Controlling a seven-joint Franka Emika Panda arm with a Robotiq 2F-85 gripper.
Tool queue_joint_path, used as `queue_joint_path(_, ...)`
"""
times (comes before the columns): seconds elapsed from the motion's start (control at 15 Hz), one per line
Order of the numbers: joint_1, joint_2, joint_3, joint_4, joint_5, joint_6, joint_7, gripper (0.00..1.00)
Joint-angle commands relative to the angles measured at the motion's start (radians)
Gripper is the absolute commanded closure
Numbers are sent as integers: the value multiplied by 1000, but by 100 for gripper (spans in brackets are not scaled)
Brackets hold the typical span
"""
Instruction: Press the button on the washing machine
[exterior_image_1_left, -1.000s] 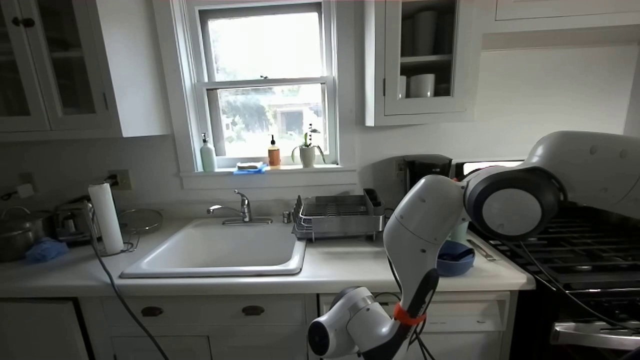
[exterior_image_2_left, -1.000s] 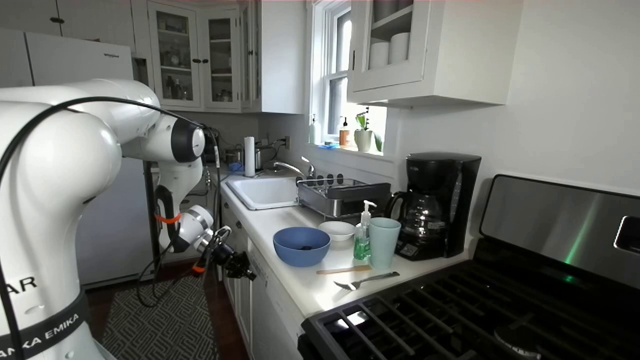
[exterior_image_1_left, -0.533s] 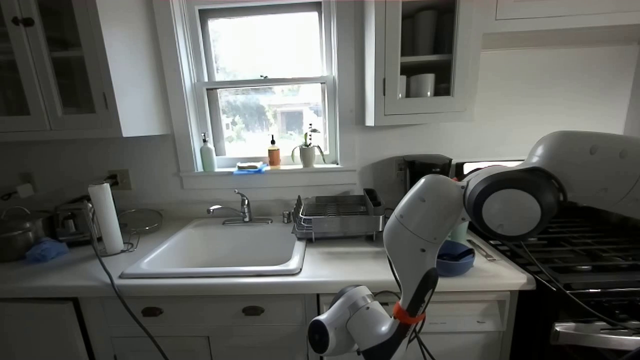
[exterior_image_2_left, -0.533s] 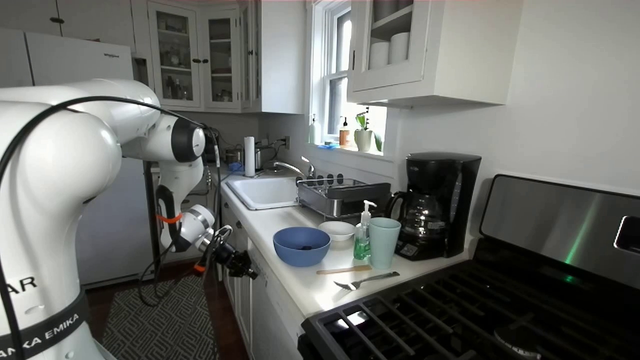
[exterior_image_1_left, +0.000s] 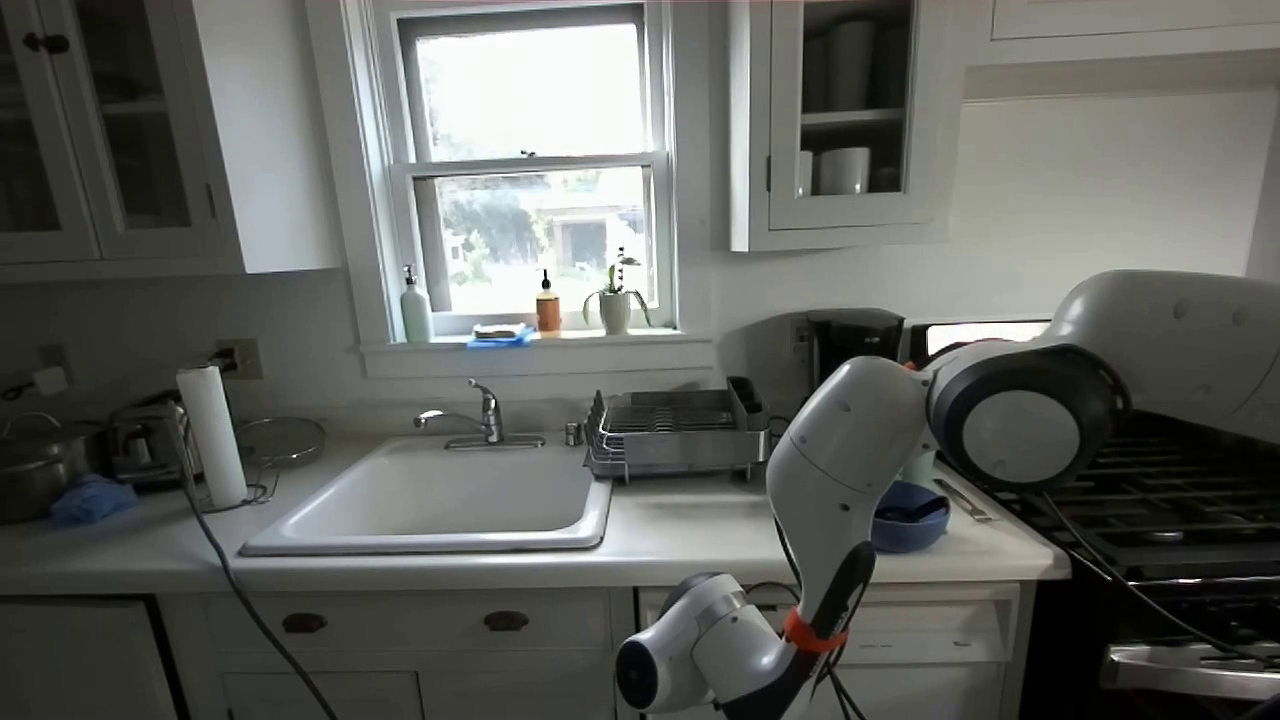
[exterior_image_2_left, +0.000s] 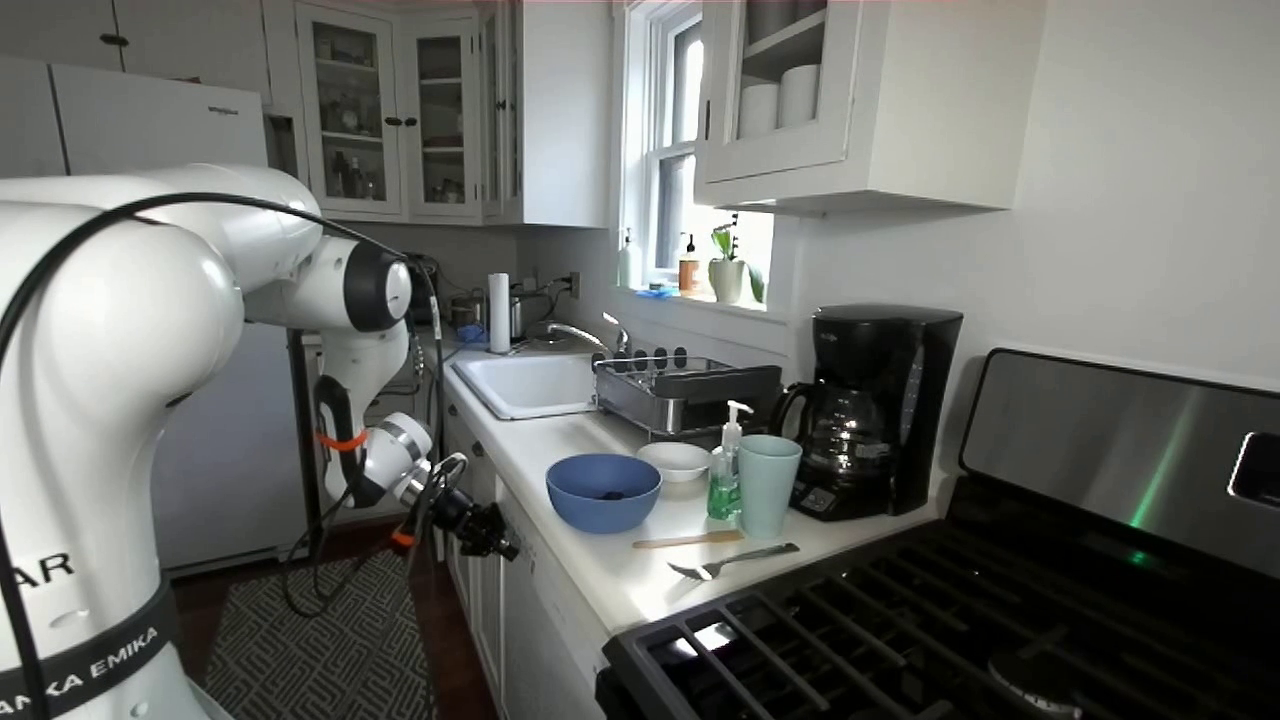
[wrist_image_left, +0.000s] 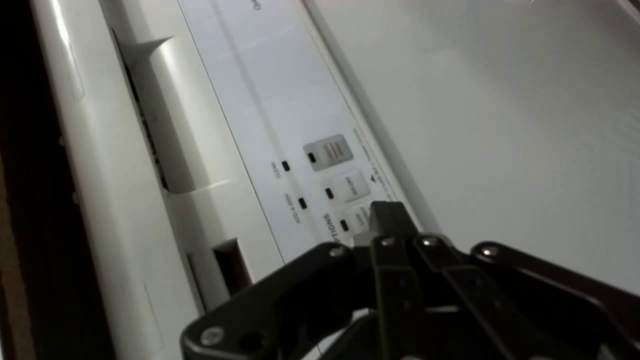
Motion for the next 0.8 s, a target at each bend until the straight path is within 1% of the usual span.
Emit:
queue_joint_path(0.0,6,45,-11,67,-21,2,-26,100)
queue_joint_path(0.33,6,75,-27,112,-27,10,-37,100)
queue_joint_path(0.53,1,90,-25,130,-25,18,-55,100)
queue_joint_path(0.73,16,100,-46,148,-40,0,-52,100)
